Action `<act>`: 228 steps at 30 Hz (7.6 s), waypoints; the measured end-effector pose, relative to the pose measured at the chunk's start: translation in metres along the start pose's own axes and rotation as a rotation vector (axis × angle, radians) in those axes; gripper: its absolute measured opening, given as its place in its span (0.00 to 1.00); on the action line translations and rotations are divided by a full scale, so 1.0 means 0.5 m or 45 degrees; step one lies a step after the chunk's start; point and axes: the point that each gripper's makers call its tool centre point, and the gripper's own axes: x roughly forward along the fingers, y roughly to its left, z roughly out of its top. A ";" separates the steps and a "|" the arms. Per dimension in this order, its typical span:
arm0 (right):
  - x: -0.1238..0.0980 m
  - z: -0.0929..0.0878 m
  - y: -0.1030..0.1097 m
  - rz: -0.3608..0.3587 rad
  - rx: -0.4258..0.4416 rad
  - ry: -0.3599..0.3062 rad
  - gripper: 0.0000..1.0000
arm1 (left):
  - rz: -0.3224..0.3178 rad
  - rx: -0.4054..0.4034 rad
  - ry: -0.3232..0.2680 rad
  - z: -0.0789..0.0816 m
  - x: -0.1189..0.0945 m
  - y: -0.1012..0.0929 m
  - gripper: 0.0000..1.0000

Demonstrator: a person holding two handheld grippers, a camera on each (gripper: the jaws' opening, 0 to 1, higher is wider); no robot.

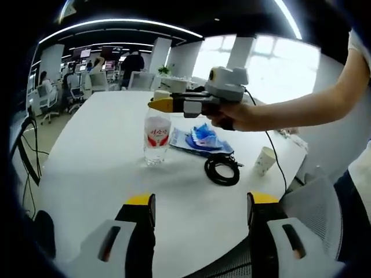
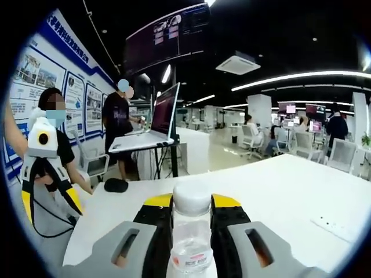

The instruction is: Arrange the tabletop items into an orderly group along one side of the table until the central work area is clear of visible clutter.

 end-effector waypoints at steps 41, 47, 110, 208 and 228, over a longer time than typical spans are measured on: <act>-0.266 0.137 0.002 -0.260 0.197 -0.050 0.75 | -0.027 0.023 -0.130 0.077 0.013 -0.029 0.97; -0.321 0.129 0.007 -0.354 0.221 -0.064 0.76 | -0.092 0.094 -0.115 0.088 0.023 -0.048 0.98; -0.584 -0.065 -0.305 -0.345 0.321 0.133 0.53 | 0.160 -0.339 -0.008 0.155 0.363 -0.216 0.54; -0.887 -0.294 -0.365 -0.860 0.685 0.223 0.00 | 0.012 -0.178 0.332 0.163 0.720 -0.349 0.00; -0.937 -0.372 -0.357 -0.976 0.766 0.311 0.00 | -0.043 -0.177 0.387 0.117 0.775 -0.378 0.00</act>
